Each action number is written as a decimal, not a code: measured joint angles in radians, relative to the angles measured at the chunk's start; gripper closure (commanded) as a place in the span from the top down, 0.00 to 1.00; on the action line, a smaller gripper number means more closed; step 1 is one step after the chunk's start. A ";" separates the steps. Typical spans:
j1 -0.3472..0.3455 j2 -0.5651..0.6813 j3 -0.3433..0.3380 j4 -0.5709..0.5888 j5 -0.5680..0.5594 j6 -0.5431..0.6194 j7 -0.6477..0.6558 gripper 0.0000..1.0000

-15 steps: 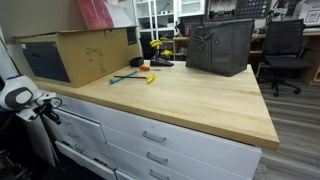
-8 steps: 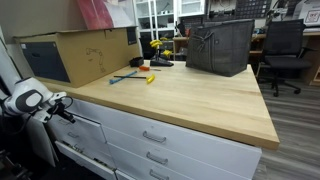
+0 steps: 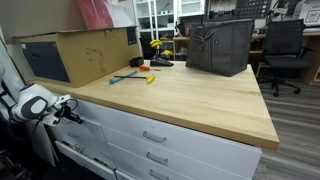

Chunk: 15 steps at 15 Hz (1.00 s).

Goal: Close the two top drawers.

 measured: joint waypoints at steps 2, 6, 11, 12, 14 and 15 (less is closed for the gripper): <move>0.007 0.017 -0.006 0.021 0.026 0.002 -0.015 0.00; 0.015 0.022 -0.007 0.026 0.053 0.001 -0.017 0.00; 0.014 -0.023 0.001 0.005 0.054 -0.061 -0.017 0.00; 0.013 -0.047 0.000 -0.012 0.054 -0.090 -0.017 0.00; 0.014 -0.109 -0.006 -0.062 0.051 -0.145 -0.017 0.00; 0.015 -0.142 -0.012 -0.088 0.049 -0.164 -0.017 0.00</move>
